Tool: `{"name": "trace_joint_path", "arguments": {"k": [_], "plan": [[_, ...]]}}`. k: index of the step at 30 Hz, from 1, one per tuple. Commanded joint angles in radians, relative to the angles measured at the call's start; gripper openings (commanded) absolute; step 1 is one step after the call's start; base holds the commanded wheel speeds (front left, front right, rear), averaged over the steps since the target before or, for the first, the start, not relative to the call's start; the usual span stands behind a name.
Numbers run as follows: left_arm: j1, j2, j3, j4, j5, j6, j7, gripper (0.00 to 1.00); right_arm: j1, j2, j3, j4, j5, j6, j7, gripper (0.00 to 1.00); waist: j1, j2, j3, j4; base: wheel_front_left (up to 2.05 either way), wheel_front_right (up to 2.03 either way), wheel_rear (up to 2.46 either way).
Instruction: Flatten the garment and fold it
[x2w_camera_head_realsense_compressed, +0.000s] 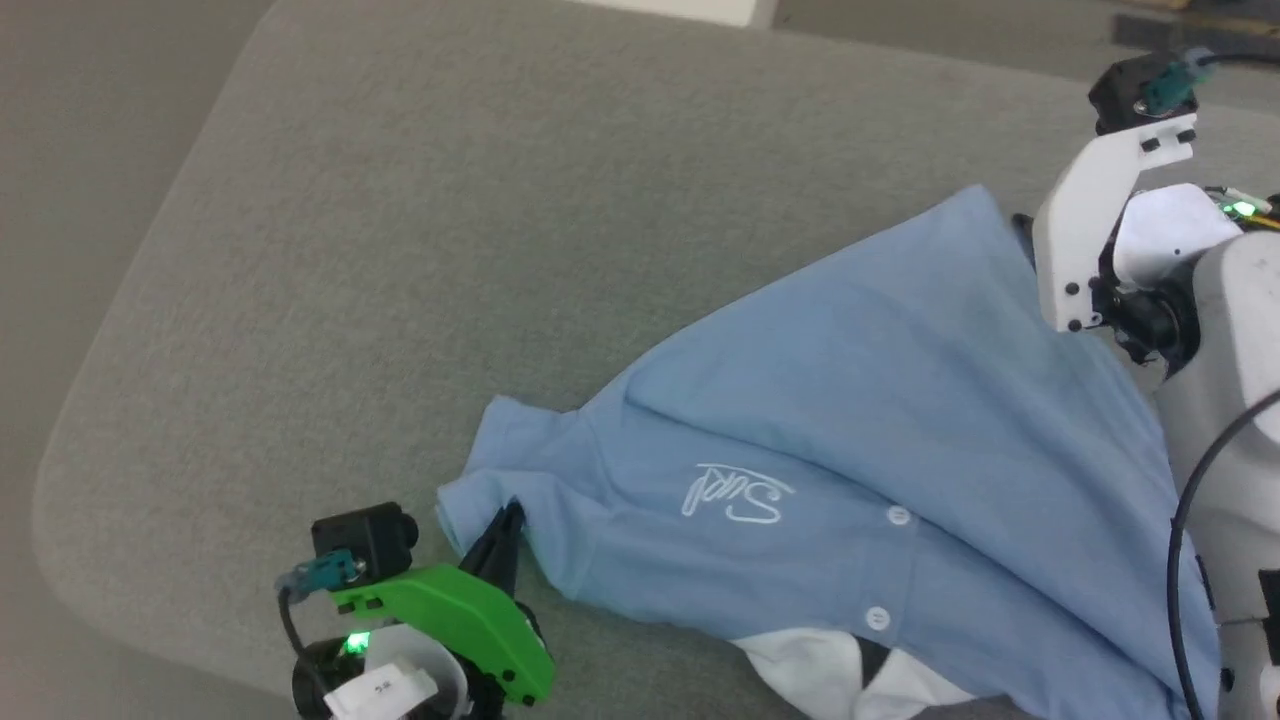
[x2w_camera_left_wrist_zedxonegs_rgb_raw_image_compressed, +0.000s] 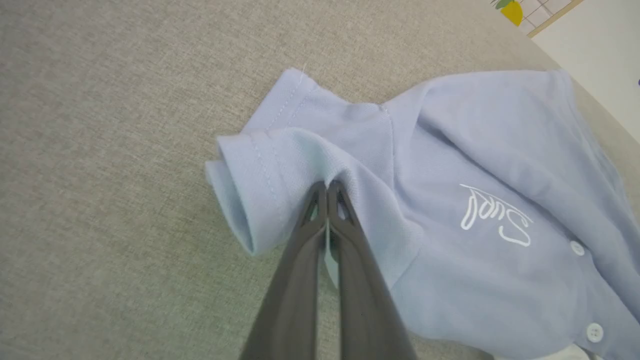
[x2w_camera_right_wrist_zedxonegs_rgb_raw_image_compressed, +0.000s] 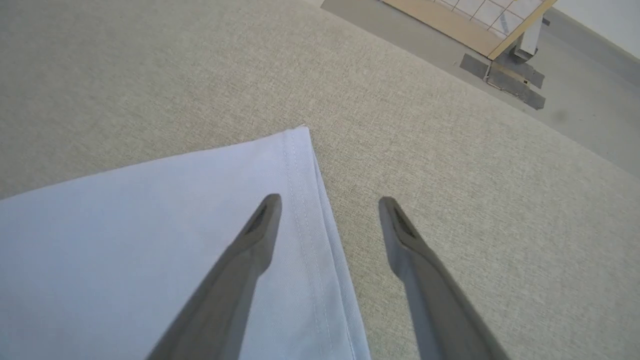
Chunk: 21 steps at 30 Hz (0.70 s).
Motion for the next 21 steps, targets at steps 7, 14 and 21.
{"name": "trace_joint_path", "arguments": {"k": [7,14,21], "plan": [[-0.054,-0.036,-0.029,0.05,-0.015,-0.037,-0.028,0.0,-0.079,-0.028,0.06,0.106,-0.08,-0.002,0.094,1.0,0.0,0.0,0.157,0.136,0.0,0.0,0.0],[-0.062,-0.034,-0.024,0.079,-0.019,-0.042,-0.048,0.0,-0.081,-0.04,0.114,0.144,-0.029,-0.002,0.181,0.0,0.0,0.0,0.145,0.111,0.0,0.0,0.0],[-0.064,0.006,0.013,0.07,-0.02,-0.046,-0.066,0.0,-0.033,-0.085,0.102,0.015,0.154,-0.002,0.055,0.0,0.0,0.0,0.052,0.028,0.0,0.0,0.0]]}}
